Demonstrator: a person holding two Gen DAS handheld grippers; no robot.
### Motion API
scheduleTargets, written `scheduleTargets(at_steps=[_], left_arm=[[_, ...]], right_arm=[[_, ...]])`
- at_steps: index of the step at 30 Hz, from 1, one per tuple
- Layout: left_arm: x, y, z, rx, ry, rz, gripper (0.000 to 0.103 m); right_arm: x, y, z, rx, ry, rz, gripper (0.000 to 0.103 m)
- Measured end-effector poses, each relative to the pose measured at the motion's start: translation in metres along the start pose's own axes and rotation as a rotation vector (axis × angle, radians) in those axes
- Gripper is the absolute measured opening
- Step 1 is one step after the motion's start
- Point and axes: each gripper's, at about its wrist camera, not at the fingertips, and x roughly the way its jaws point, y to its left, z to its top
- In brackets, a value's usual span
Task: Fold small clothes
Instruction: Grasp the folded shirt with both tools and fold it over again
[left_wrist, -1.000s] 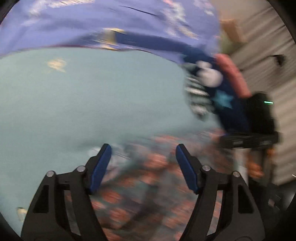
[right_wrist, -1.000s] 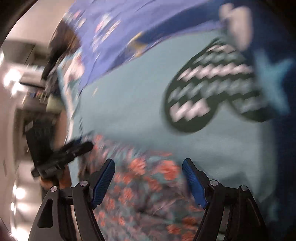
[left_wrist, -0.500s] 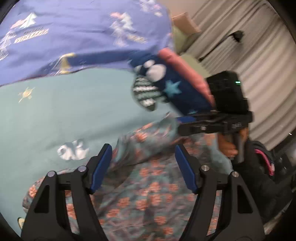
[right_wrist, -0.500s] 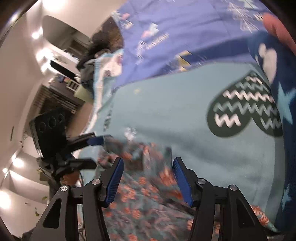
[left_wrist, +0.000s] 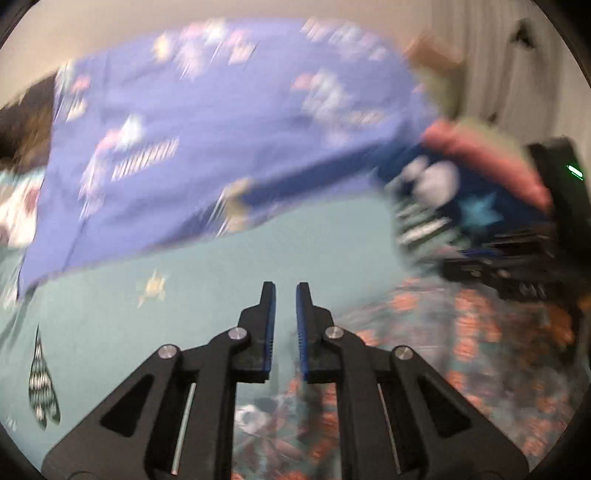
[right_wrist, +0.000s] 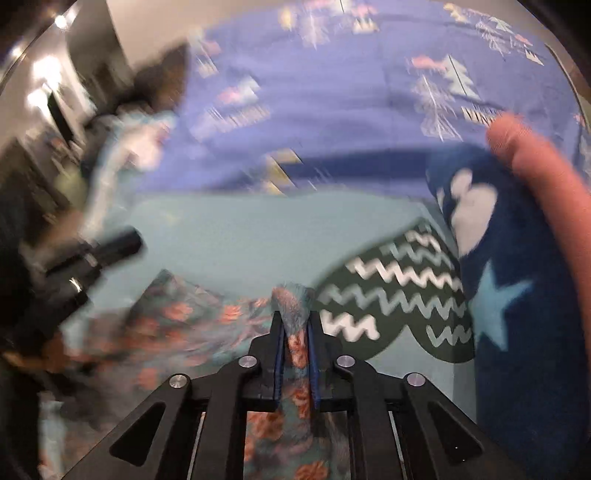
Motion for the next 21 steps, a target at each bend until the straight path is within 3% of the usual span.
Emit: scheduleTargets(at_steps=[3,6,9,12,13,15,17,18,19,21], left_arm=[[0.027,0.014,-0.012,-0.046,0.119,0.066,0.011],[0.003,0.020,-0.022,-0.071,0.106,-0.021,0.016],[-0.031,0.017,-0.029,-0.056,0.074,-0.097,0.035],[-0.064,0.011,-0.044,-0.015,0.038,-0.086,0.042],[-0.068,0.010,-0.050,0.006,0.040,-0.072,0.044],[-0.058,0.011,-0.063,0.047,0.084,0.011,0.045],[-0.030,0.019,-0.082,0.101,0.209,0.233,0.044],[-0.031,0.024,-0.088,0.093,0.181,0.279,0.044],[-0.038,0.029,-0.090,0.051,0.156,0.280,0.044],[-0.055,0.039,-0.088,-0.075,0.167,0.308,0.041]], right_arm=[[0.001,-0.001,-0.003,0.042,-0.030,-0.023,0.024],[-0.032,-0.011,-0.011,0.083,-0.075,0.011,0.027],[-0.068,-0.011,-0.031,0.045,-0.094,0.046,0.027],[-0.100,-0.008,-0.070,0.004,-0.083,0.057,0.029],[-0.103,-0.010,-0.081,0.001,-0.063,0.060,0.034],[-0.095,-0.012,-0.104,0.013,0.022,0.034,0.041],[-0.078,-0.020,-0.131,0.024,0.114,-0.087,0.038],[-0.079,-0.025,-0.138,0.033,0.098,-0.107,0.038],[-0.087,-0.029,-0.146,0.053,0.060,-0.135,0.038],[-0.114,-0.034,-0.160,0.120,0.006,-0.175,0.038]])
